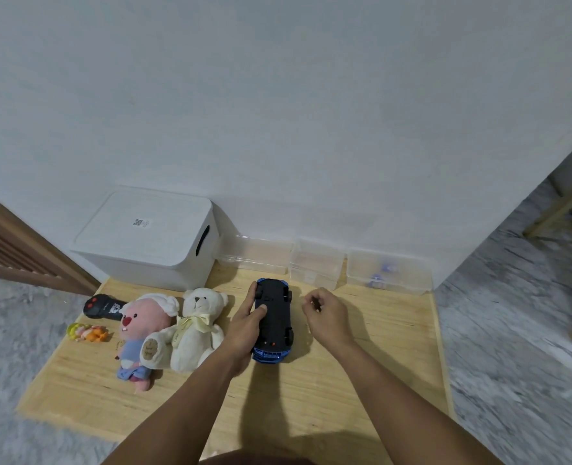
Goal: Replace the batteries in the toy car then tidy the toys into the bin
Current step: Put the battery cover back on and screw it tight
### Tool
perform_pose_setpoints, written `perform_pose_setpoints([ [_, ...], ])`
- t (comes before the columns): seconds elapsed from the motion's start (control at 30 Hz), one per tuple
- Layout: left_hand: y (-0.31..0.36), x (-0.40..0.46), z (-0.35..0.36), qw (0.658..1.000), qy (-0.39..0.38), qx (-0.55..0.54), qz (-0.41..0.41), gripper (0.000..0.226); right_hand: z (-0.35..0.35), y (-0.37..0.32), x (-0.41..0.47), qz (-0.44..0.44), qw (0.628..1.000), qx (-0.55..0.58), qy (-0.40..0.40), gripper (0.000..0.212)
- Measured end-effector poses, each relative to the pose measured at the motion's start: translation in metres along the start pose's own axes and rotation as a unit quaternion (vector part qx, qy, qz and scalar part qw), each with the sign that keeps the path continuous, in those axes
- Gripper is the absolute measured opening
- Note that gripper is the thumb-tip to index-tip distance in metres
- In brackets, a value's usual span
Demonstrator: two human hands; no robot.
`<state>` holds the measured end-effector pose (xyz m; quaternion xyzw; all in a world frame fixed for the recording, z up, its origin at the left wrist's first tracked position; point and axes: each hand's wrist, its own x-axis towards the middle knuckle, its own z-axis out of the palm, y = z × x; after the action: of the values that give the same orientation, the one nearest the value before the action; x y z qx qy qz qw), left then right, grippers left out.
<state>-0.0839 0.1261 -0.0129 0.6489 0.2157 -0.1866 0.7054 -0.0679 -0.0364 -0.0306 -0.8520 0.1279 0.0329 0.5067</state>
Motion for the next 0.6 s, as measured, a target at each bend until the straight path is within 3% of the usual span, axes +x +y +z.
perform_pose_setpoints([
  [0.2,0.011,-0.007,0.012,0.998,-0.017,0.053,0.032,0.055,0.001,-0.025,0.008,-0.056,0.998,0.006,-0.02,0.021],
  [0.6,0.018,-0.014,0.019,0.997,-0.043,0.046,0.042,0.055,0.004,-0.022,0.004,-0.048,0.998,-0.039,0.015,0.006],
])
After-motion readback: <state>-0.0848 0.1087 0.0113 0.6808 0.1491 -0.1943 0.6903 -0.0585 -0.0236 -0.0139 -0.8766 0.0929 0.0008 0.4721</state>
